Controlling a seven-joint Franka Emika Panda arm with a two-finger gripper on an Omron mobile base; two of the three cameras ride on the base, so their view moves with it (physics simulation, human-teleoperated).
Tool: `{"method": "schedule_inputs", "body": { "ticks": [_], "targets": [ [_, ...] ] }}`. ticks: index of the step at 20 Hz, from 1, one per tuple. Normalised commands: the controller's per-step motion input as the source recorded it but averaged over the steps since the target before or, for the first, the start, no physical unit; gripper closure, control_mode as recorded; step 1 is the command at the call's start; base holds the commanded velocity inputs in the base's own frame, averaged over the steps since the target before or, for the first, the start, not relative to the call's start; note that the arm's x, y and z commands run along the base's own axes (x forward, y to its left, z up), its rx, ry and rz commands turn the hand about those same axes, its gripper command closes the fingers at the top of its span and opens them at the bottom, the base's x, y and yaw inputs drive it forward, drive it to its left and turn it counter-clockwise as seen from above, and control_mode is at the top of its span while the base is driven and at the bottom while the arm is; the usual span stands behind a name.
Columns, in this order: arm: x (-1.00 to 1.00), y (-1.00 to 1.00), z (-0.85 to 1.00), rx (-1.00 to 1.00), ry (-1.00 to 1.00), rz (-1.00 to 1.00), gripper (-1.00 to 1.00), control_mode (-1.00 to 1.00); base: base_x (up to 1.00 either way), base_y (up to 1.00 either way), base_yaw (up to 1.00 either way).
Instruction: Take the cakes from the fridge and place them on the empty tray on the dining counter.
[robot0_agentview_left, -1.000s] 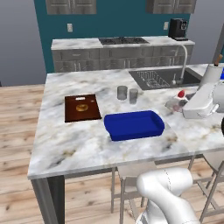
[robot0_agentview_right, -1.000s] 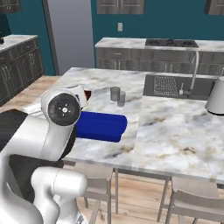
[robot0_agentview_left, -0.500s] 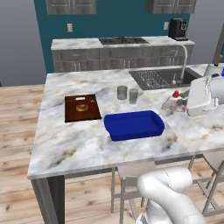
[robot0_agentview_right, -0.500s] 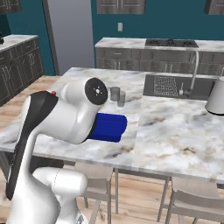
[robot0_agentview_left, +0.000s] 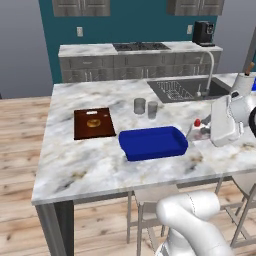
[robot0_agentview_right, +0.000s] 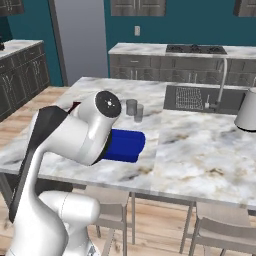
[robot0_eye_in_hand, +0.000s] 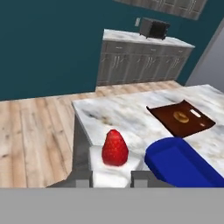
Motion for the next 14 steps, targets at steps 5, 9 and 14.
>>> {"method": "schedule_inputs", "body": {
  "ticks": [5,9,14],
  "targets": [
    [0.0,0.0,-0.03,0.0,0.0,0.0,1.0,-1.0,0.0,0.0,0.0],
    [0.19,0.0,-0.09,0.0,0.0,0.02,1.0,-1.0,0.0,0.0,0.0],
    [0.47,0.06,-0.19,0.0,0.04,0.08,1.0,-1.0,0.0,0.0,0.0]
  ]
}}
